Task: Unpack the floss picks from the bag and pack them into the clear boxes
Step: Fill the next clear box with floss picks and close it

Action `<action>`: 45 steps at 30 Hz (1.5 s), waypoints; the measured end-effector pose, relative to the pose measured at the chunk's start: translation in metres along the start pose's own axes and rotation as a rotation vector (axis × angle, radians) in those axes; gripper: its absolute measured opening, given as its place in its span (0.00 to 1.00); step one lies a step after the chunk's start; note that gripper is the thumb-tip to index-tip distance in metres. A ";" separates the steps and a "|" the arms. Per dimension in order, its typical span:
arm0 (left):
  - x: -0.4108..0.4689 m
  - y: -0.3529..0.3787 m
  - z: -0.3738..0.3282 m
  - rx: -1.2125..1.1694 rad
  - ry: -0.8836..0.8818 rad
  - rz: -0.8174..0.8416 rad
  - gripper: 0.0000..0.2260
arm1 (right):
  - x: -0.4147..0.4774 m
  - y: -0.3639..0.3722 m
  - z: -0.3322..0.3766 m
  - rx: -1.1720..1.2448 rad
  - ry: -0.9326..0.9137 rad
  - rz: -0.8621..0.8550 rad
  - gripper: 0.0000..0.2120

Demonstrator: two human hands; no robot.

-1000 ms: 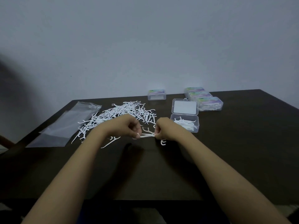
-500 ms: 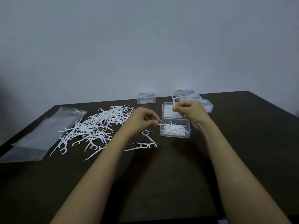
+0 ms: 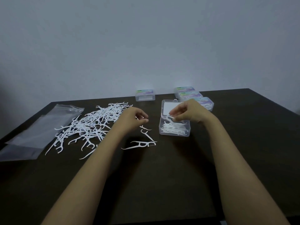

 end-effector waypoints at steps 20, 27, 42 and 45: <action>-0.064 -0.052 0.129 0.395 -0.445 0.213 0.23 | -0.017 0.129 0.063 -0.646 -0.254 0.222 0.23; -0.069 -0.041 0.121 0.391 -0.402 0.126 0.18 | -0.012 0.130 0.072 -0.612 -0.271 0.111 0.11; -0.055 -0.010 0.057 0.206 -0.251 0.051 0.06 | -0.015 0.118 0.064 -0.662 -0.147 0.049 0.08; -0.055 -0.008 0.054 0.235 -0.266 0.066 0.06 | -0.015 0.119 0.062 -0.695 -0.141 0.056 0.09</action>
Point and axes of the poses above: each hand's wrist, its own x-axis towards the middle knuckle, its own y-axis out of the palm, z = x × y, the point moved 10 cm from there along x, towards the middle knuckle, and after that the axes turned 1 degree about z, right-handed, at the moved point
